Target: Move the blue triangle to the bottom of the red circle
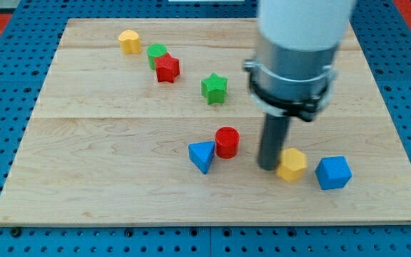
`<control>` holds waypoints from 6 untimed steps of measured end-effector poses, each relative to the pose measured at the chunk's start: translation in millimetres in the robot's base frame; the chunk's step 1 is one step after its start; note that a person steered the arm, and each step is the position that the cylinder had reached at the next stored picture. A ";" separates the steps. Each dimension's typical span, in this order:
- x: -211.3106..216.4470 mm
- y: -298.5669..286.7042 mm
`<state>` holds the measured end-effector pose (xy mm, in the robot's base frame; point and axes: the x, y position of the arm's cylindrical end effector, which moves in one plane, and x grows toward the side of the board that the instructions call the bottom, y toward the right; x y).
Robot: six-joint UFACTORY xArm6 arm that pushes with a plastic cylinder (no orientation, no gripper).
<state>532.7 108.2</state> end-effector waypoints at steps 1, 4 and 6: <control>4.5 -32.9; 20.9 -183.6; -15.0 -92.8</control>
